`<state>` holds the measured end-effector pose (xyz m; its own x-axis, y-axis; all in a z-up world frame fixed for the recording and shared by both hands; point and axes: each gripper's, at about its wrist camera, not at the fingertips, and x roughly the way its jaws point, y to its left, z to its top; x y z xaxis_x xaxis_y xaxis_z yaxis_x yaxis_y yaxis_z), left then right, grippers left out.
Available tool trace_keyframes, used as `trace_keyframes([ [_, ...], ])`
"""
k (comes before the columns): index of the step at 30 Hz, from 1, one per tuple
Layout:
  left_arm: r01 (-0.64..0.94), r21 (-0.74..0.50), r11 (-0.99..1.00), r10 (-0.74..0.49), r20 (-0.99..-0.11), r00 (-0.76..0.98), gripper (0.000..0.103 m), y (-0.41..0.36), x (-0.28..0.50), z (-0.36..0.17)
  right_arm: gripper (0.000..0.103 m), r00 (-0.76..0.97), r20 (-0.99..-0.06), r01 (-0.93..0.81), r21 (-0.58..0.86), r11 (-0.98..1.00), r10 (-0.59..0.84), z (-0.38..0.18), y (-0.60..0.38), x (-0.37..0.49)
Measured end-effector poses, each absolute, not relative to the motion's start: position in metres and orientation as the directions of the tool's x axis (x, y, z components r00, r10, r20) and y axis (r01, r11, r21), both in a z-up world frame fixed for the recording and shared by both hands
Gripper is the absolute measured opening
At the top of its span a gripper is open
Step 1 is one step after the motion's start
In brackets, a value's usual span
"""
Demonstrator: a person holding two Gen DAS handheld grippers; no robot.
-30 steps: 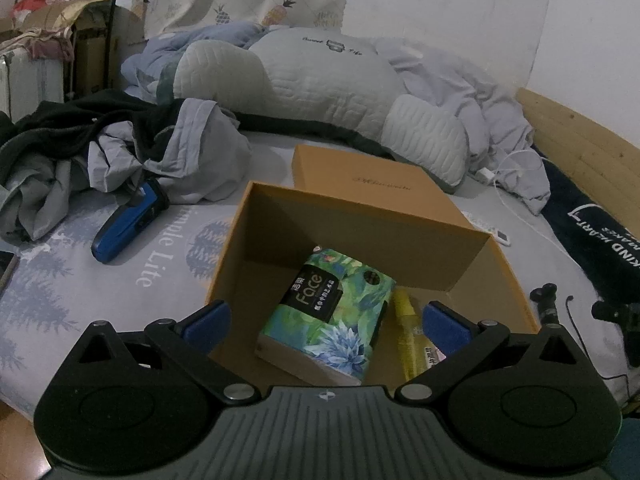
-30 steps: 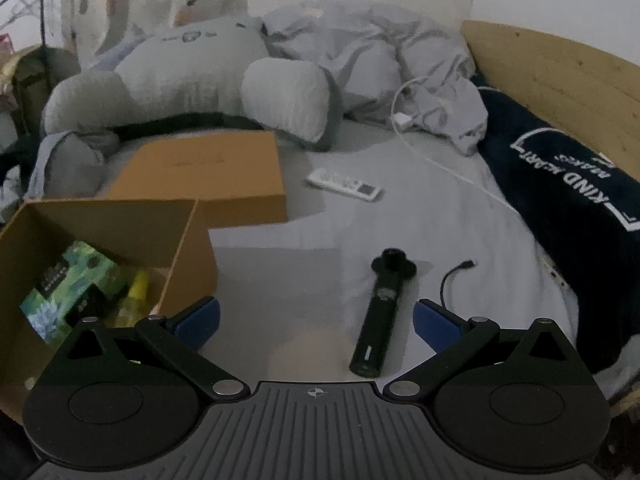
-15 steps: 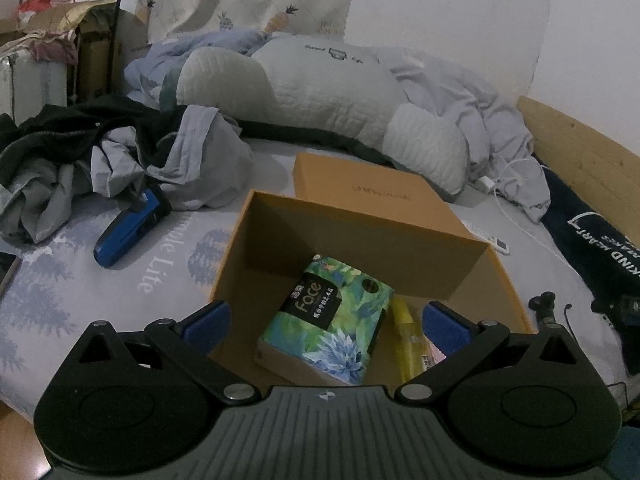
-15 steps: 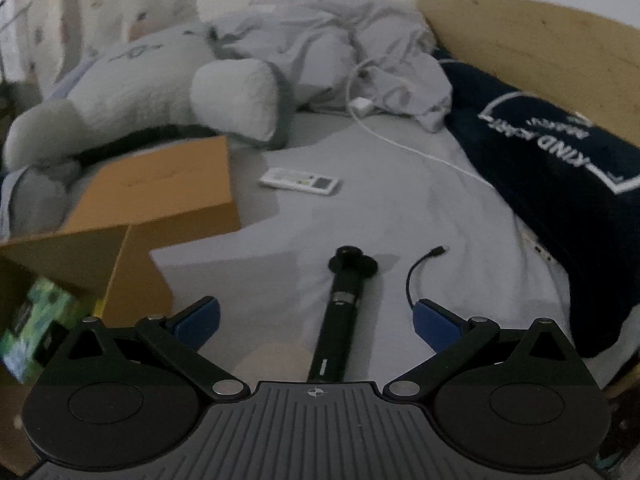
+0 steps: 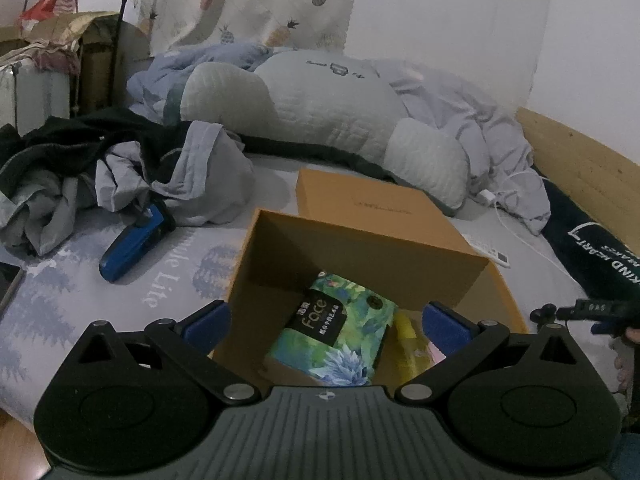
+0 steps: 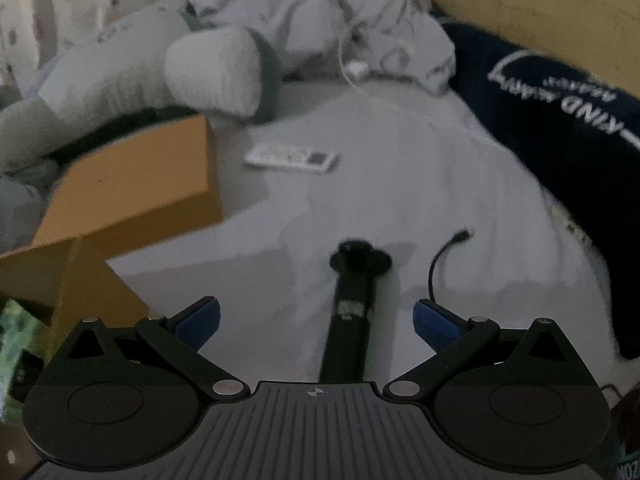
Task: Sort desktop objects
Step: 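Move the right gripper down over the black flashlight on the sheet, then close the right gripper on the black flashlight and lift it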
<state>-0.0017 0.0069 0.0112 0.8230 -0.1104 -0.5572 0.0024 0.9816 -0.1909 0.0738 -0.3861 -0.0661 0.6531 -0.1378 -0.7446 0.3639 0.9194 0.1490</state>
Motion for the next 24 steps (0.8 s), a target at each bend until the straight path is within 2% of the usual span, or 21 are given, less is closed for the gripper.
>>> trace_keyframes([
  [7,0.008,-0.207,0.978,-0.126,-0.566,0.815,0.103,0.009,0.002,0.005,0.102,0.592,-0.792,0.41,0.139,0.902,-0.147,-0.097,-0.398,0.083],
  [9,0.01,-0.209,0.978,-0.13,-0.568,0.813,0.103,0.009,0.003,0.004,0.093,0.578,-0.802,0.416,0.131,0.9,-0.15,-0.103,-0.399,0.086],
  [16,0.004,-0.225,0.974,-0.137,-0.576,0.806,0.103,0.015,0.005,0.0,0.089,0.551,-0.819,0.419,0.106,0.902,-0.16,-0.115,-0.397,0.096],
  [24,-0.017,-0.247,0.969,-0.135,-0.585,0.8,0.103,0.025,0.007,-0.005,0.076,0.519,-0.834,0.447,0.079,0.891,-0.186,-0.127,-0.396,0.107],
])
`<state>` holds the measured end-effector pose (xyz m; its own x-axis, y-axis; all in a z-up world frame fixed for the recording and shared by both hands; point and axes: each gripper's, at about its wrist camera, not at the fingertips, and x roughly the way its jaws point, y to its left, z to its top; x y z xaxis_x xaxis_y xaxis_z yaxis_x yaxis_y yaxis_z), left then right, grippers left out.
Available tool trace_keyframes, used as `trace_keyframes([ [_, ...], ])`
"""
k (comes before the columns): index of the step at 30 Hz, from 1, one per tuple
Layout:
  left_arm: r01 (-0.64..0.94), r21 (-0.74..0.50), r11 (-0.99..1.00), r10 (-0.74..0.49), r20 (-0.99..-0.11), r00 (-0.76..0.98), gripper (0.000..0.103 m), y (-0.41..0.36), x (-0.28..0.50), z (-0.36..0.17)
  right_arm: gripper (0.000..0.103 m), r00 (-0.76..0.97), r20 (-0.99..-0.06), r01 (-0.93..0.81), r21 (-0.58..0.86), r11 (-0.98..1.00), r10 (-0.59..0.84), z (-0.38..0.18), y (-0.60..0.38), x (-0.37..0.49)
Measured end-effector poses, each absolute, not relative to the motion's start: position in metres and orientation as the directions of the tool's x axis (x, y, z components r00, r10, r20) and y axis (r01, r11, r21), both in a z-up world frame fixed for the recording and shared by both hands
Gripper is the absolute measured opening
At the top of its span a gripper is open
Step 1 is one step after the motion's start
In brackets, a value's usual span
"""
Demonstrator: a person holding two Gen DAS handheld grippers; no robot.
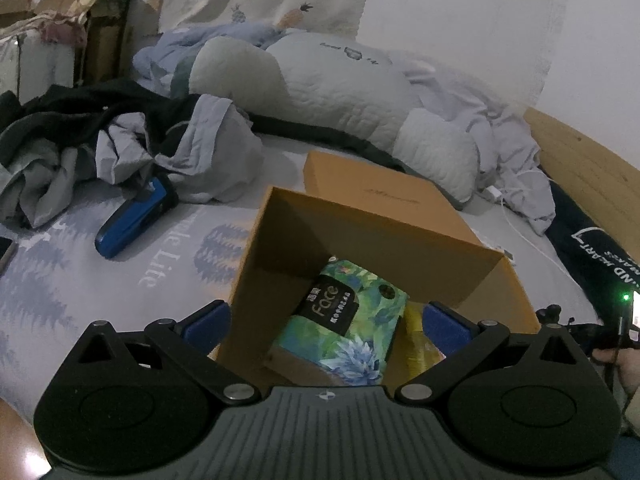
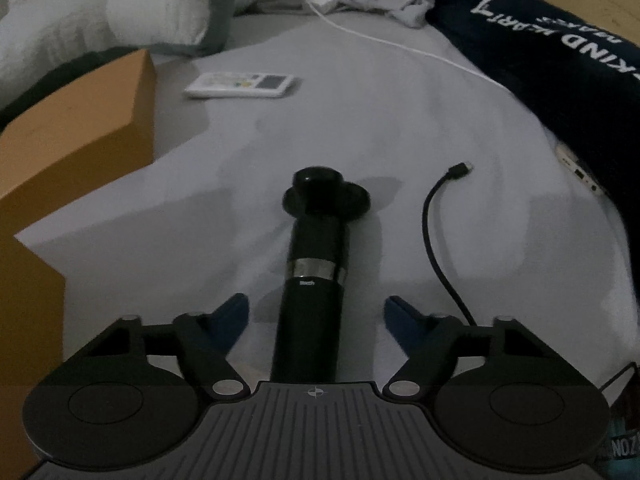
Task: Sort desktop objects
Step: 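Close the right gripper on the black flashlight and lift it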
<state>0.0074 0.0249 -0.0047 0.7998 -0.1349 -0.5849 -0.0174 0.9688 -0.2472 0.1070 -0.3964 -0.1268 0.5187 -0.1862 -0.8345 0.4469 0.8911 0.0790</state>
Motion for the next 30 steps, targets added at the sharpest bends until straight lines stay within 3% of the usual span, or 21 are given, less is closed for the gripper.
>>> trace_keyframes([
  [16,-0.047,-0.291,0.955,-0.144,-0.599,0.788,0.103,0.044,0.01,-0.014,0.047,0.527,-0.822,0.441,0.046,0.896,-0.216,-0.136,-0.39,0.121],
  [18,-0.052,-0.297,0.954,-0.144,-0.599,0.788,0.103,0.046,0.01,-0.014,0.038,0.528,-0.819,0.45,0.047,0.892,-0.223,-0.136,-0.39,0.12],
  [30,-0.041,-0.314,0.949,-0.16,-0.587,0.794,0.103,0.047,0.011,-0.012,0.036,0.553,-0.813,0.459,0.113,0.881,-0.183,-0.131,-0.388,0.106],
])
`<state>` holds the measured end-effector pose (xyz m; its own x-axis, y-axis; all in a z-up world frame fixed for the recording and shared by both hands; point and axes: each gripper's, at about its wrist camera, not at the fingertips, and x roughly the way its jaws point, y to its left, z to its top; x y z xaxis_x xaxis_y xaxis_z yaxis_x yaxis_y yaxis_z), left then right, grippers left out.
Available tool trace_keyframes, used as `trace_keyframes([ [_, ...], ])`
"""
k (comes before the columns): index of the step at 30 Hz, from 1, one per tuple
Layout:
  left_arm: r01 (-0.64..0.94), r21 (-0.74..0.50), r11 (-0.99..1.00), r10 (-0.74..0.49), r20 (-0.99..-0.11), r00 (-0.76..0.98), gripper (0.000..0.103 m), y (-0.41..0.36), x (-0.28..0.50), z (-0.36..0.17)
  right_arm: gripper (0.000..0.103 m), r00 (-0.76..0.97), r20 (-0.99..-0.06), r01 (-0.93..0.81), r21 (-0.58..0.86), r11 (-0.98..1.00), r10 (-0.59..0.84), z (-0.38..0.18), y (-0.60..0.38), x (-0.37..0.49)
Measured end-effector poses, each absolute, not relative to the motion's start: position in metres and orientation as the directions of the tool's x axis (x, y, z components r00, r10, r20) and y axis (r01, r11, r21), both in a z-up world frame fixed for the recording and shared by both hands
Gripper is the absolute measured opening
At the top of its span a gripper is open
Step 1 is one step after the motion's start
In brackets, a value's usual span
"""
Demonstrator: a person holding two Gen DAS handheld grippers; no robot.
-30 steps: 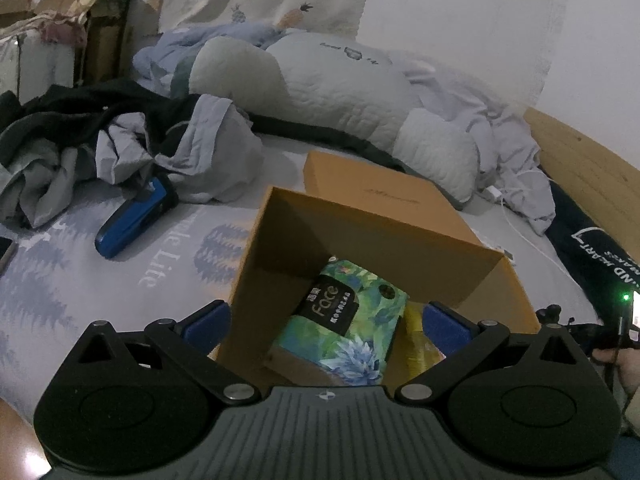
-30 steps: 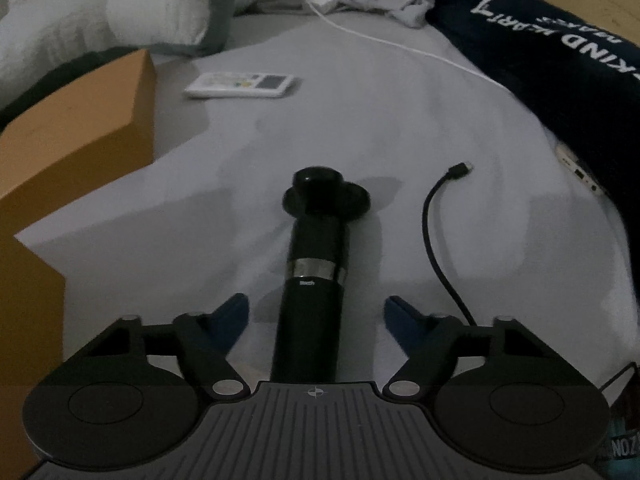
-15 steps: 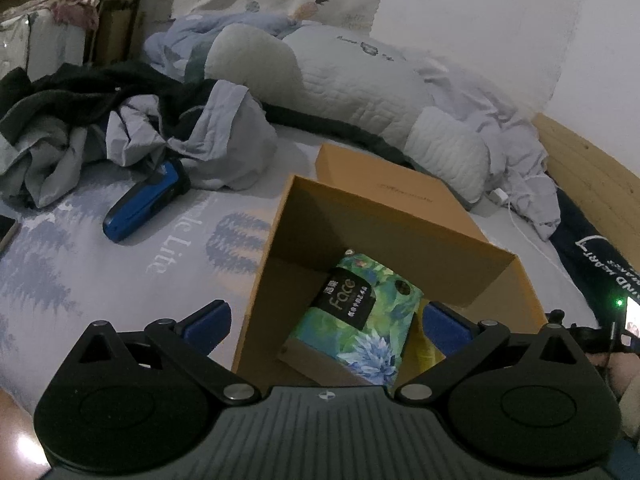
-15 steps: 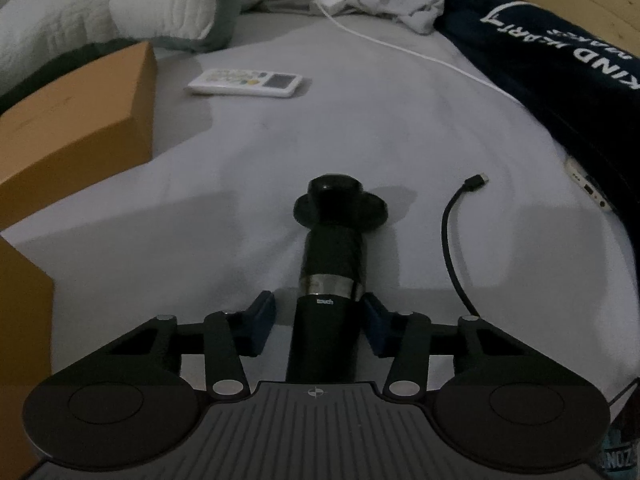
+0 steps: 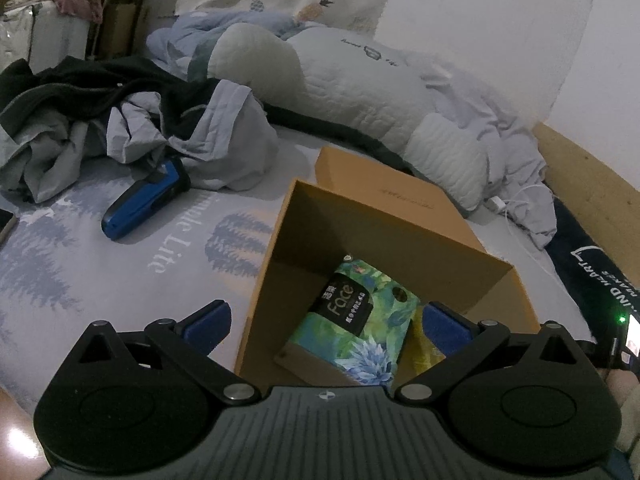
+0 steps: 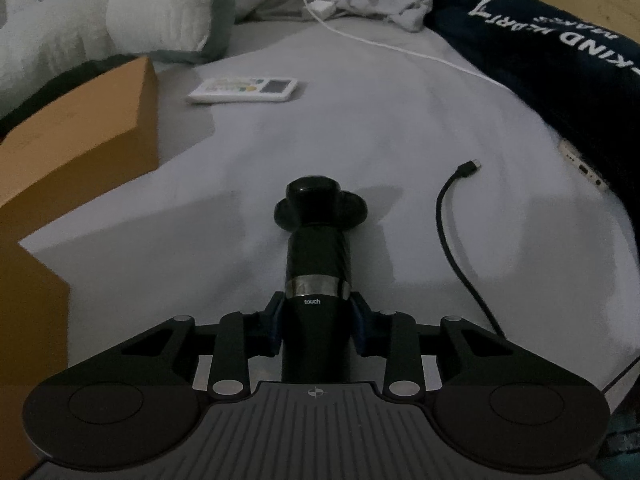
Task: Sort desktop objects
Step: 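Close the right gripper on the black flashlight and lift it, then carry the flashlight with the right gripper into the cardboard box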
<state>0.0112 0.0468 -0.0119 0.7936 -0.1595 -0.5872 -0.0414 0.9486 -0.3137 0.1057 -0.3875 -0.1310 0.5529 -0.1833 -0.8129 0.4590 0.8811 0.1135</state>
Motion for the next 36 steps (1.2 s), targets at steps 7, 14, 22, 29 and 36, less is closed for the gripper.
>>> trace_keyframes([
  [7,-0.05,-0.333,0.942,-0.163,-0.579,0.799,0.103,0.051,0.01,-0.008,0.036,0.582,-0.792,0.466,0.138,0.874,-0.185,-0.115,-0.383,0.096],
  [14,-0.049,-0.341,0.939,-0.167,-0.573,0.802,0.103,0.053,0.009,-0.007,0.036,0.651,-0.749,0.418,0.215,0.882,-0.126,-0.082,-0.365,0.091],
  [22,-0.045,-0.34,0.939,-0.163,-0.558,0.813,0.103,0.054,0.006,-0.001,0.036,0.753,-0.657,0.308,0.307,0.9,-0.033,-0.026,-0.33,0.083],
  [29,-0.036,-0.322,0.946,-0.15,-0.535,0.832,0.103,0.052,-0.001,0.009,0.036,0.798,-0.601,0.193,0.324,0.926,0.044,0.018,-0.292,0.066],
  [36,-0.029,-0.283,0.959,-0.12,-0.494,0.861,0.103,0.052,-0.008,0.026,0.036,0.81,-0.579,0.124,0.318,0.94,0.089,0.049,-0.259,0.06],
])
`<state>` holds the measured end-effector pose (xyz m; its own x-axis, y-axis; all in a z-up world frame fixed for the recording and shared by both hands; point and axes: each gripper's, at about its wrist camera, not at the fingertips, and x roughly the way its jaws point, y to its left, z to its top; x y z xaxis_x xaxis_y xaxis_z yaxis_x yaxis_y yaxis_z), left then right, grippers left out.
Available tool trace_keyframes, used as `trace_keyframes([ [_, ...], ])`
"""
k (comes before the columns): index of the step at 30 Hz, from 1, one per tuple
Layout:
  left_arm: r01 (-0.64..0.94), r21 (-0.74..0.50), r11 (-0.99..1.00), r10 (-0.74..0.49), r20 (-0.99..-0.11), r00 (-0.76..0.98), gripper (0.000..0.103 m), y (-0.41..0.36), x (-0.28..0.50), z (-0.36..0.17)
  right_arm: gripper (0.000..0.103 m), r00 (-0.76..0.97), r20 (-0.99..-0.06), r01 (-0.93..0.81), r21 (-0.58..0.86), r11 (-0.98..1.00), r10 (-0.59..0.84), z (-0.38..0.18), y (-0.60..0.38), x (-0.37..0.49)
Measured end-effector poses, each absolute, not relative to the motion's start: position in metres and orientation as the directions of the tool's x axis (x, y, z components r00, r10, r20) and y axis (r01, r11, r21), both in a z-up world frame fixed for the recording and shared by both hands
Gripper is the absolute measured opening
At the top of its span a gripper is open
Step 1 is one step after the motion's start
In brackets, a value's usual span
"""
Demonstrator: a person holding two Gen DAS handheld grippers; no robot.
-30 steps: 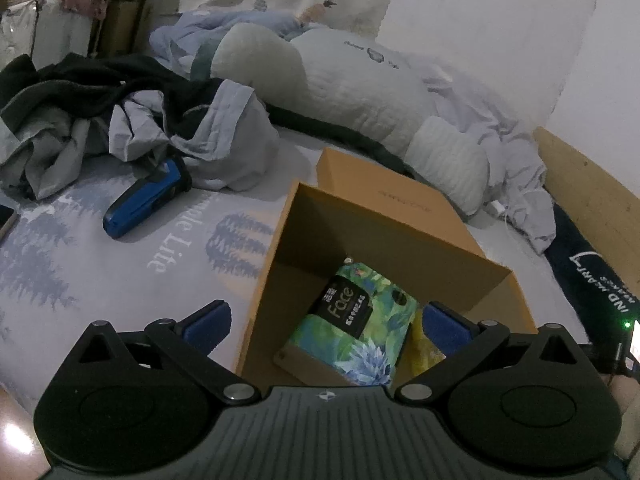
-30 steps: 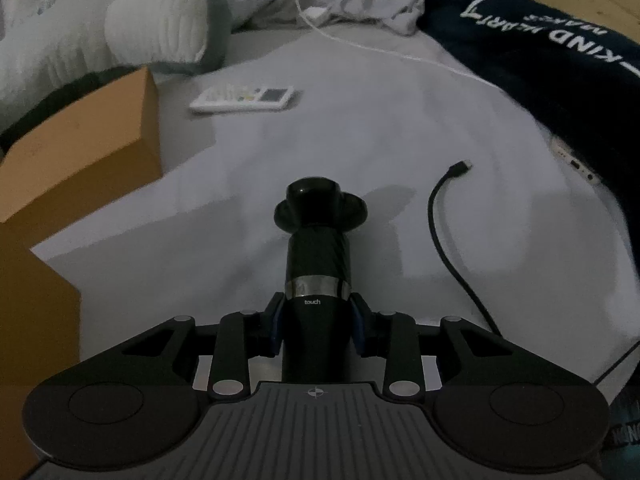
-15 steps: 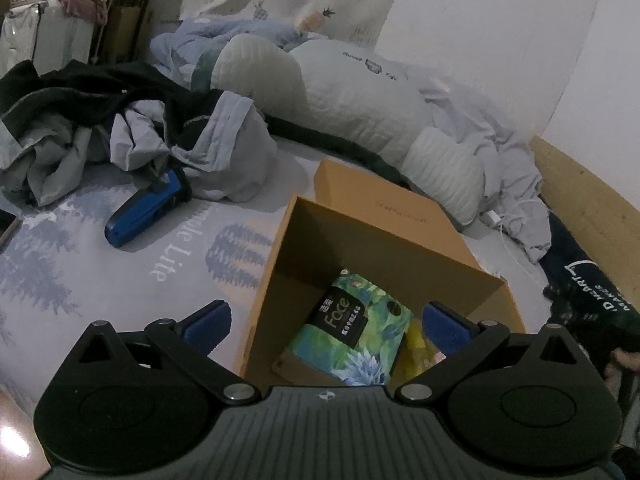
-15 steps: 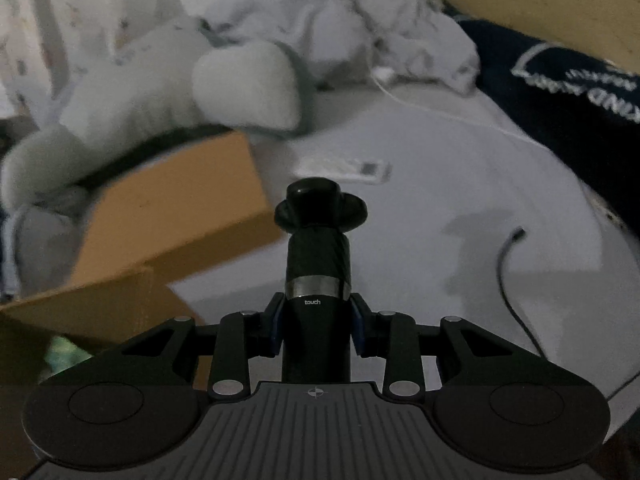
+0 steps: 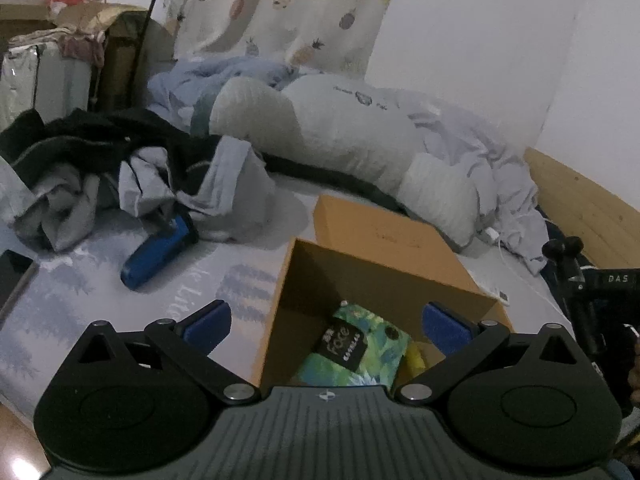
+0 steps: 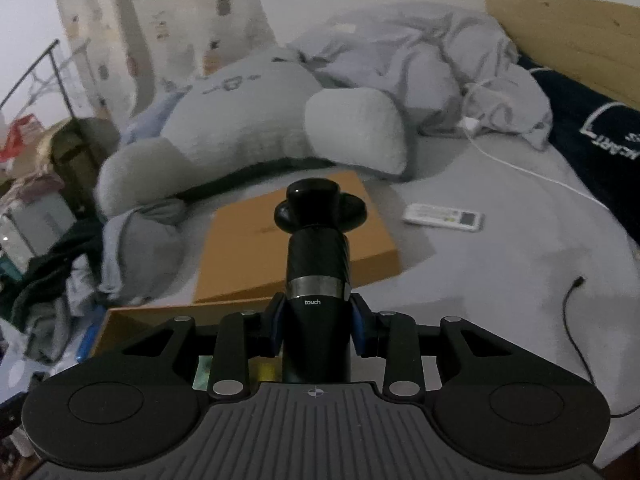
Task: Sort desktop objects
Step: 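Carry the flashlight with the right gripper into the cardboard box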
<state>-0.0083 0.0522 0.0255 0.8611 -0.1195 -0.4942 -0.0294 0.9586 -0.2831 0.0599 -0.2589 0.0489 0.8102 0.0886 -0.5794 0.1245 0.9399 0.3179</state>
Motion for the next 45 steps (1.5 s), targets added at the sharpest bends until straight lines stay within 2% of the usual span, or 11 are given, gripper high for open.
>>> trace_keyframes([
  [12,-0.106,-0.287,0.952,-0.066,-0.533,0.844,0.103,0.073,0.0,0.022,0.036,0.778,-0.597,-0.001,0.308,0.951,0.194,0.061,-0.19,0.048],
  [24,-0.11,-0.293,0.95,-0.068,-0.534,0.842,0.103,0.075,0.001,0.02,0.036,0.667,-0.719,0.006,0.269,0.963,0.196,0.009,-0.149,0.075],
  [37,-0.122,-0.325,0.938,-0.078,-0.54,0.838,0.103,0.081,0.003,0.016,0.036,0.527,-0.837,0.105,0.236,0.966,0.147,-0.049,-0.127,0.103],
  [45,-0.114,-0.337,0.935,-0.094,-0.542,0.835,0.103,0.081,0.005,0.014,0.036,0.452,-0.882,0.031,0.165,0.986,0.133,-0.058,-0.108,0.12],
])
